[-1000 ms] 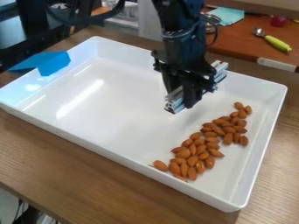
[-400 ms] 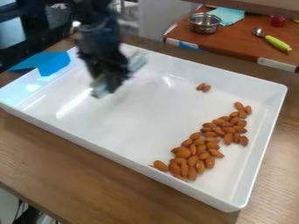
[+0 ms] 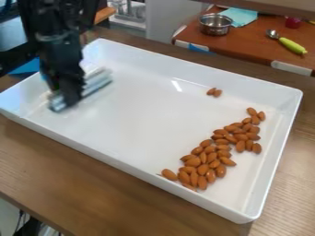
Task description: Sweep into pile
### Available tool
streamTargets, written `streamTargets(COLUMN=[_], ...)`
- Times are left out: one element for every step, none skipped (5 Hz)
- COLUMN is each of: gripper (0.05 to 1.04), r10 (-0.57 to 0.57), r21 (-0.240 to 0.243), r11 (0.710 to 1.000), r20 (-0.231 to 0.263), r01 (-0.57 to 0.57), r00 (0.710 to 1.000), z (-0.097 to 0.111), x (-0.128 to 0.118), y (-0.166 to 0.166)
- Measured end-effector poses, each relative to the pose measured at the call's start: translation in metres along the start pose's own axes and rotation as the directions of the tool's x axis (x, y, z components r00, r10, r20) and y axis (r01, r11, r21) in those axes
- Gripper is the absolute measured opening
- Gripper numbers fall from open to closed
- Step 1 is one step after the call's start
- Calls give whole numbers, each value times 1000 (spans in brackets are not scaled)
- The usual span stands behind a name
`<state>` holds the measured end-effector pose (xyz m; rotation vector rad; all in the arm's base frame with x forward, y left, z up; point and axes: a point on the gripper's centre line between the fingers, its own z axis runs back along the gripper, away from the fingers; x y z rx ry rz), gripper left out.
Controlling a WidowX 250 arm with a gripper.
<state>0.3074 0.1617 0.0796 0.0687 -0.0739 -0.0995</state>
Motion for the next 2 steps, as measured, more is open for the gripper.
streamTargets(gripper=[747,980], r10=[-13,-32], r21=[13,-64], r11=[1000,997], r20=[-40,26], r01=[14,34], r00=[999,999], z=[-4,4], x=[-15,-24], y=[21,28])
